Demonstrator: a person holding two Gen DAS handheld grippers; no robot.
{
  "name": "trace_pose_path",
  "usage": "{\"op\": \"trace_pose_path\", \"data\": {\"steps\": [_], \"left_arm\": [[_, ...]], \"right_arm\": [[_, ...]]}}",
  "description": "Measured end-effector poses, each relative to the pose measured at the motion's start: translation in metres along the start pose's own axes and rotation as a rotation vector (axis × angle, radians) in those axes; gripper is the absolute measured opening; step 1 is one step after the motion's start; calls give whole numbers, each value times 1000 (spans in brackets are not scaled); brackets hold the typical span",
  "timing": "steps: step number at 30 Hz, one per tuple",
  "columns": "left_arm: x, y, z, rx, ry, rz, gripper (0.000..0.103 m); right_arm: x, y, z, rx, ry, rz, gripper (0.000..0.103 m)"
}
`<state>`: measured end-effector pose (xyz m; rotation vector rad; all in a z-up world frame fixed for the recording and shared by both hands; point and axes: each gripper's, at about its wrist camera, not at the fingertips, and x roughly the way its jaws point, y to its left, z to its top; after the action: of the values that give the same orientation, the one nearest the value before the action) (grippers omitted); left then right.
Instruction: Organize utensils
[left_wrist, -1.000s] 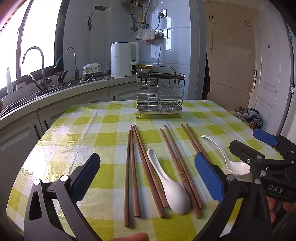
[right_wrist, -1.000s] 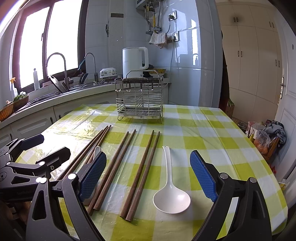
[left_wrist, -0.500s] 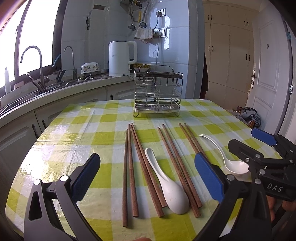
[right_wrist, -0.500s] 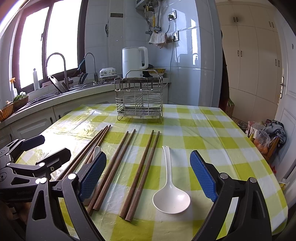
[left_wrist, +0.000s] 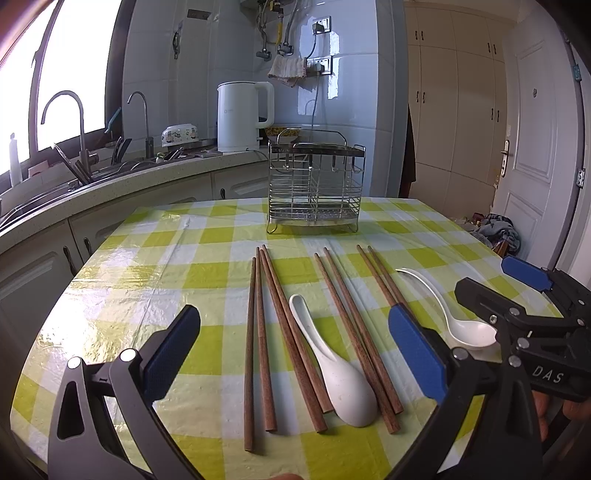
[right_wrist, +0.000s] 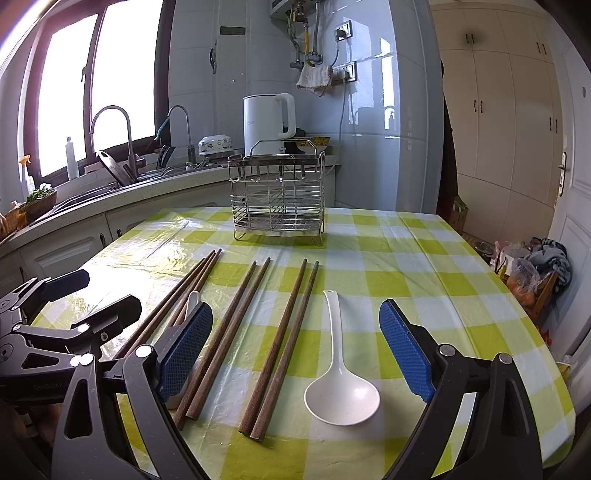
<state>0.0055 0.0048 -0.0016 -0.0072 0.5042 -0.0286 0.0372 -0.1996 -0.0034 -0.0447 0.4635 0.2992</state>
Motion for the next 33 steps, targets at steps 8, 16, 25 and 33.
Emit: {"op": "trace_pose_path", "data": {"steps": [8,16,25,33], "left_arm": [[0,0,0,-1,0,0,99],[-1,2,0,-9,0,3,99],[-2,3,-1,-10,-1,2,99],[-2,4,0,-13,-1,1,99]], "right_arm": [[1,-1,-1,-1,0,-3,86],[-1,-4,-3,4,-3,-10,86],[-2,-5,-4,5,-3,-10,86],[-3,-5,-3,5,-3,-13,86]]}}
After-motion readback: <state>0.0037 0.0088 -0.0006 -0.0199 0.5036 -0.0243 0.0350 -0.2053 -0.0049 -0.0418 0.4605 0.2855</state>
